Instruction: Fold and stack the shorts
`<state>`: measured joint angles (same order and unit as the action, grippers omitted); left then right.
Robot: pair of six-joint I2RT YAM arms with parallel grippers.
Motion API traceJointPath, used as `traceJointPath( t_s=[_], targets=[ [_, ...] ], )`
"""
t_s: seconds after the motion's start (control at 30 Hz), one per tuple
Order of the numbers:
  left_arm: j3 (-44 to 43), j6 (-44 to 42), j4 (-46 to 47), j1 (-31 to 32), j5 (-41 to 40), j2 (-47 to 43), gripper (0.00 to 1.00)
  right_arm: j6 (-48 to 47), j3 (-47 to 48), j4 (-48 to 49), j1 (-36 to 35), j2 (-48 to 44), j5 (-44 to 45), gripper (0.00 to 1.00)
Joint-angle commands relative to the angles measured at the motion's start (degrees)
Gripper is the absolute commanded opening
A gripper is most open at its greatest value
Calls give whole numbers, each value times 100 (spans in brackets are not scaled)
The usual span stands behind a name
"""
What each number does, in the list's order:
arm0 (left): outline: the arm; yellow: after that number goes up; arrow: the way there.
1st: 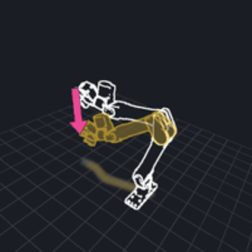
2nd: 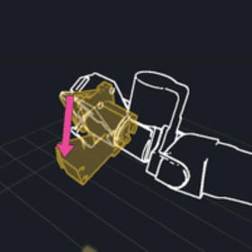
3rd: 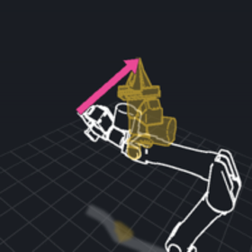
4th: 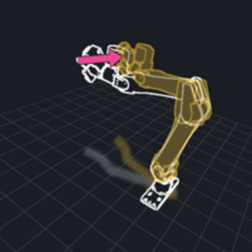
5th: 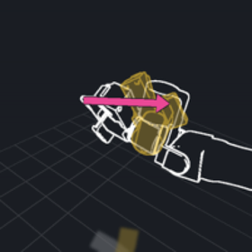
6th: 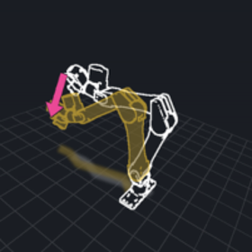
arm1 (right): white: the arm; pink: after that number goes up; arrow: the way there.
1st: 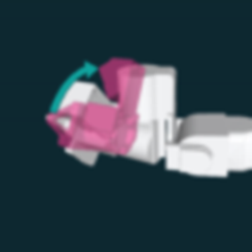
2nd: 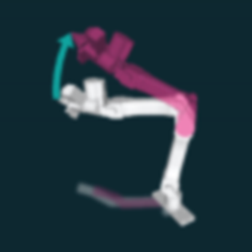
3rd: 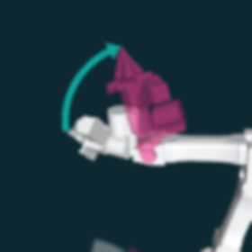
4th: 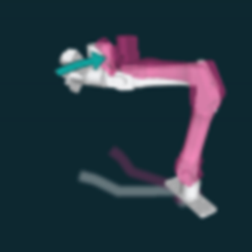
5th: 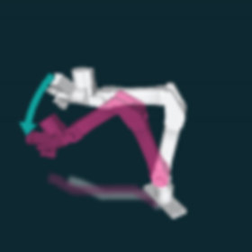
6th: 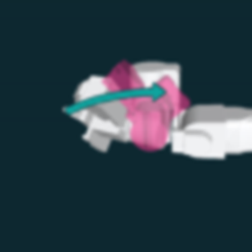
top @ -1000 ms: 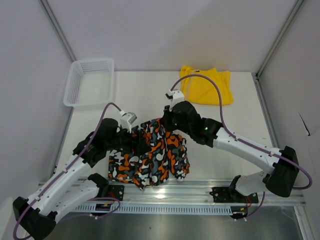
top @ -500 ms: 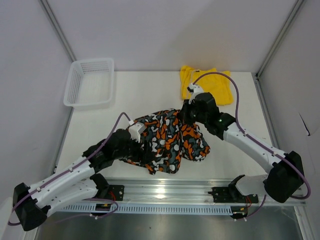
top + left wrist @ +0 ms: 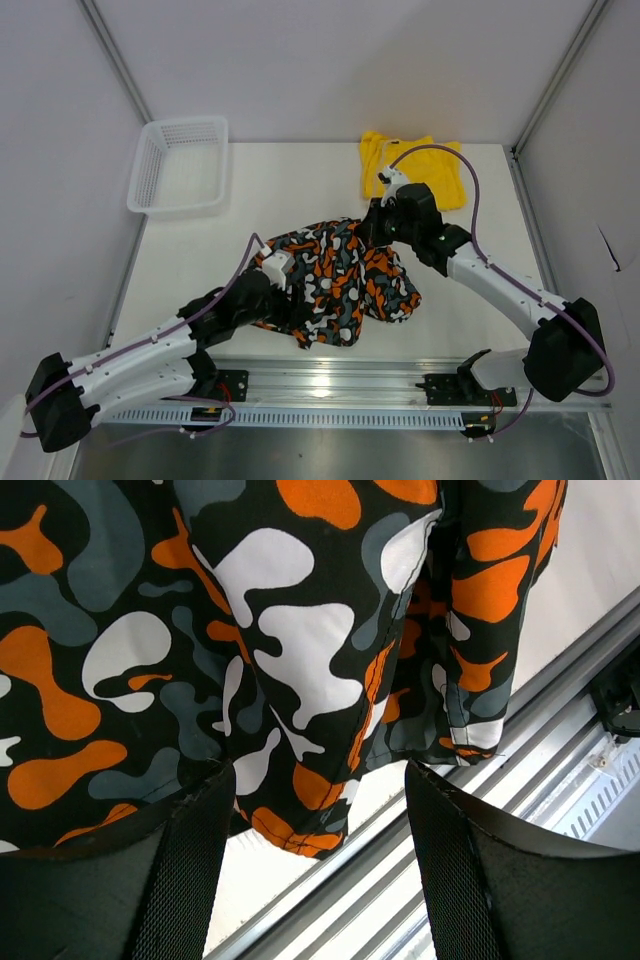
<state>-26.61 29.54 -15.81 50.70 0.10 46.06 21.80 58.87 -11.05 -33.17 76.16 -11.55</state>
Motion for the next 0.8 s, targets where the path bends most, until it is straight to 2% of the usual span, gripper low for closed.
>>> traceJointPath(
  t_s=[0.0, 0.4, 0.43, 0.47, 0.5, 0.53, 0.63, 0.7, 0.77],
  targets=[
    [86, -106, 395, 107, -133, 69, 71, -62, 54, 235, 38, 109, -154, 0],
    [174, -45, 509, 318, -106, 596, 69, -10, 72, 244, 135, 136, -242, 0],
    [165, -45, 518, 335, -124, 666, 65, -1, 72, 244, 126, 136, -251, 0],
    [156, -45, 544, 353, -107, 806, 55, -9, 72, 261, 135, 136, -260, 0],
    [156, -27, 553, 362, -107, 869, 48, 17, 72, 261, 144, 127, -260, 0],
    [130, -27, 570, 379, -107, 930, 30, 34, 72, 244, 144, 110, -260, 0],
    [-37, 60, 483, 388, -89, 1010, 0, 52, 72, 217, 144, 110, -277, 0],
    [-151, 183, 115, 388, -54, 801, 0, 78, 115, 95, 135, 92, -278, 0],
    [-660, 271, -613, 388, -89, 502, 0, 61, 159, -89, 39, 31, -190, 0]
  ],
)
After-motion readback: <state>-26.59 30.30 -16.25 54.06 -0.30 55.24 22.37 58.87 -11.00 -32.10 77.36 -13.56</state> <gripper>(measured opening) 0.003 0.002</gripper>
